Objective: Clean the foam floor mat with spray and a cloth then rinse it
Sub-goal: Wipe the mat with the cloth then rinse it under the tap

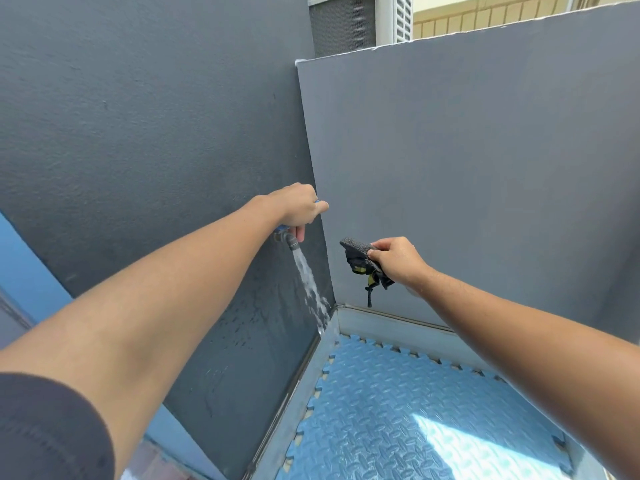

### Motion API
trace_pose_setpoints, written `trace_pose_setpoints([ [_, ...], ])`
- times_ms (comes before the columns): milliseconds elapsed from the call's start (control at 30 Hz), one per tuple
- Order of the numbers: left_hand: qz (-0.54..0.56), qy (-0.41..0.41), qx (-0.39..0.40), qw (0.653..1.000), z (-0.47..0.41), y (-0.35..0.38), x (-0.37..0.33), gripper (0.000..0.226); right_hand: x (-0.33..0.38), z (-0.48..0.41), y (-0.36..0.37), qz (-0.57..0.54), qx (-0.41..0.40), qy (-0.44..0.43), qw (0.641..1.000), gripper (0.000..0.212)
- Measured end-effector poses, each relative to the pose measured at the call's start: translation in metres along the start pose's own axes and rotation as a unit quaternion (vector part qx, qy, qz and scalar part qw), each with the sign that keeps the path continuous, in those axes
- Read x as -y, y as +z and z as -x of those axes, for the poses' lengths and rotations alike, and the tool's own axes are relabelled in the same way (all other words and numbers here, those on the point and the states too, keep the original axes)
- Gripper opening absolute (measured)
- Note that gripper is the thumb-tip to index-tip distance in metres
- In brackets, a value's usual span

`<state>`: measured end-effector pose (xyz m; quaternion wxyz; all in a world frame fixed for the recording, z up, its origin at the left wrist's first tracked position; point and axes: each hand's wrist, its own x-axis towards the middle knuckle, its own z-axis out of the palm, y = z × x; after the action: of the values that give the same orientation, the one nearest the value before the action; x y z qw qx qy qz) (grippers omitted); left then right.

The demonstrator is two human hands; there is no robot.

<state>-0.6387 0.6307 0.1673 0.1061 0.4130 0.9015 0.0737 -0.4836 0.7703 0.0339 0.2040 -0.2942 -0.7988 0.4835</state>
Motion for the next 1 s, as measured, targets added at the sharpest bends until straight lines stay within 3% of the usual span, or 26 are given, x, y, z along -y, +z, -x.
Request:
trace_pose_setpoints([
  [267,0.034,0.011,-0.006,0.999,-0.0002,0.0007,0.0007,0.052,-0.0004,0.0023,-0.0046,0.023,-0.005,-0.004,1.0,0.022],
  [1000,0.122,0.008,-0.003,0.993,-0.0049,0.0041,0.0009,0.035,0.0019,0.0012,0.0038,0.072,0.014,-0.033,0.997,0.023],
])
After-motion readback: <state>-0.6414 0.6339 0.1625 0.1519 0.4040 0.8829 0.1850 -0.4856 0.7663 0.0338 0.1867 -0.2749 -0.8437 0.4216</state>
